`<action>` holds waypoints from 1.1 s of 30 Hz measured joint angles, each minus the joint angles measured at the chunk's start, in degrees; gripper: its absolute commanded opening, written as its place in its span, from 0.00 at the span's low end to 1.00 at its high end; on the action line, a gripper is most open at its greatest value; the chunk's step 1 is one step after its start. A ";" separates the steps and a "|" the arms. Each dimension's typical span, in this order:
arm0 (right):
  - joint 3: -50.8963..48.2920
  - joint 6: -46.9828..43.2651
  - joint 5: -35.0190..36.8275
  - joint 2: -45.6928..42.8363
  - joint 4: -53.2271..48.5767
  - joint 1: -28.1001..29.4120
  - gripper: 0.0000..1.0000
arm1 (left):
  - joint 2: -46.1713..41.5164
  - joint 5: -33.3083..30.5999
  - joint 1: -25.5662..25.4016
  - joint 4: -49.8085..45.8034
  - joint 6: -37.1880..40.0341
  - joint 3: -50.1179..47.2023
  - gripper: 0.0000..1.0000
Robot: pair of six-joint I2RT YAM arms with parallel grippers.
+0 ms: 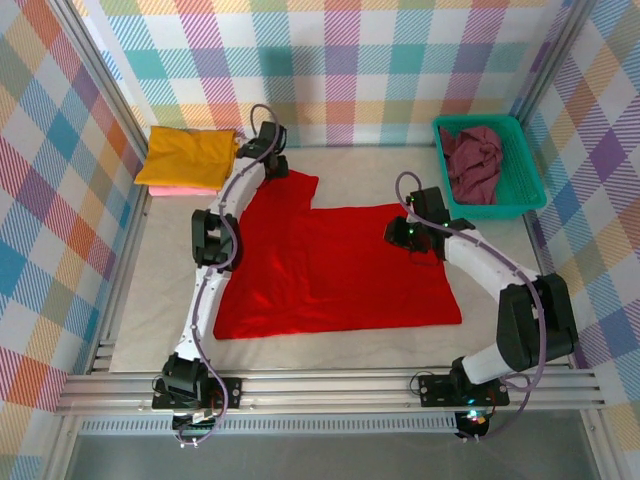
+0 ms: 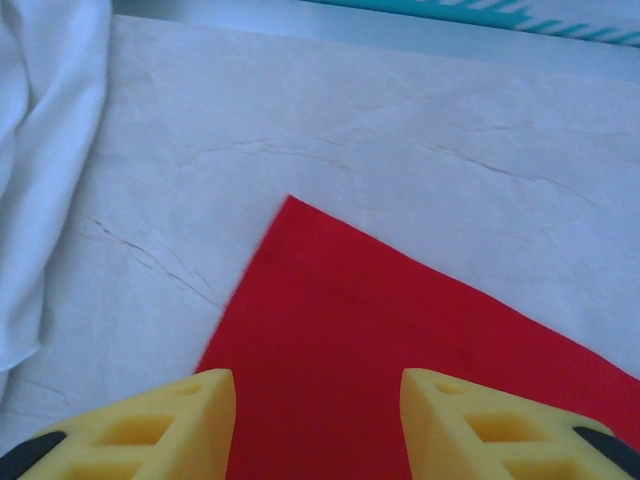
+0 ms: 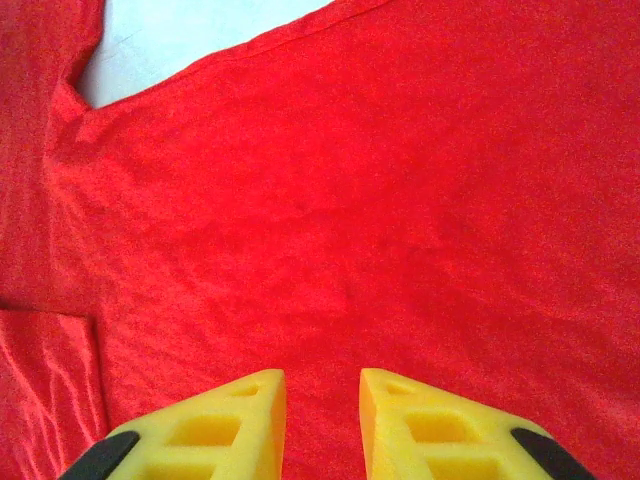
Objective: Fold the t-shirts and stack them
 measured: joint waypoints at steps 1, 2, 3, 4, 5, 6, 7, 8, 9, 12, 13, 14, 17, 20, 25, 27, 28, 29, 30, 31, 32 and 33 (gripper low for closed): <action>-0.26 0.00 -0.33 -0.17 0.39 0.00 0.26 | 0.44 0.33 0.44 0.33 -0.52 0.17 0.49; -0.52 -0.04 -0.66 -0.31 0.87 0.00 0.26 | 0.90 0.83 0.96 0.74 -1.14 0.26 0.50; -0.79 -0.15 -0.92 -0.37 1.40 0.00 0.26 | 1.36 1.22 1.46 1.09 -1.81 0.26 0.50; -0.90 -0.20 -1.16 -0.42 1.66 0.00 0.26 | 1.73 1.62 1.86 1.62 -2.29 0.31 0.50; -0.92 -0.37 -1.46 -0.42 1.79 0.00 0.26 | 2.36 2.19 2.25 2.03 -2.71 0.59 0.50; -0.94 -0.42 -1.75 -0.46 2.01 0.00 0.26 | 3.04 2.80 2.56 2.45 -3.37 0.92 0.51; -0.94 -0.46 -1.99 -0.52 2.14 0.00 0.26 | 3.61 3.41 2.75 2.89 -3.76 1.18 0.52; -0.98 -0.61 -2.19 -0.70 2.32 0.00 0.26 | 4.15 3.87 3.02 3.37 -4.15 1.36 0.52; -1.22 -0.83 -2.38 -1.01 2.73 0.00 0.26 | 4.42 4.31 3.10 3.48 -4.70 1.66 0.52; -1.97 -1.33 -2.69 -2.10 2.99 0.00 0.27 | 4.68 7.06 3.19 5.18 -5.90 2.43 0.51; -2.08 -1.46 -2.78 -2.38 3.02 0.00 0.27 | 4.96 8.04 3.19 5.88 -6.40 2.43 0.51; -2.19 -1.55 -2.78 -2.62 3.13 0.00 0.27 | 5.31 8.50 3.19 6.51 -6.80 2.45 0.50; -2.45 -1.70 -2.82 -2.82 3.72 0.00 0.27 | 5.64 10.97 3.43 7.87 -8.26 2.78 0.47; -2.67 -1.68 -2.99 -2.82 4.00 0.00 0.27 | 6.08 12.13 3.58 8.68 -9.05 3.19 0.37; -2.71 -1.68 -3.45 -2.73 4.92 0.00 0.27 | 6.80 14.45 3.67 10.34 -9.11 3.23 0.22; -2.71 -1.68 -3.65 -2.58 5.18 -0.02 0.27 | 6.88 15.13 3.74 10.75 -9.03 3.23 0.17; -2.71 -1.68 -3.69 -2.47 5.20 -0.07 0.27 | 6.99 15.52 3.72 10.86 -8.87 3.23 0.13; -2.71 -1.68 -3.87 -2.27 5.27 -0.07 0.27 | 7.04 15.93 3.65 10.97 -8.72 3.23 0.10; -2.69 -1.73 -3.89 -2.01 5.33 -0.07 0.27 | 7.10 16.55 3.61 10.95 -8.55 3.23 0.04; -2.62 -1.79 -3.87 -1.73 5.31 -0.07 0.28 | 7.13 16.65 3.50 10.97 -8.20 3.23 0.00; -2.23 -1.95 -3.82 -1.14 5.07 -0.07 0.28 | 7.15 16.94 3.45 10.99 -8.31 3.23 0.00; -1.33 -2.14 -3.56 -0.22 4.52 -0.15 0.28 | 7.13 17.44 3.39 10.99 -7.80 3.23 0.00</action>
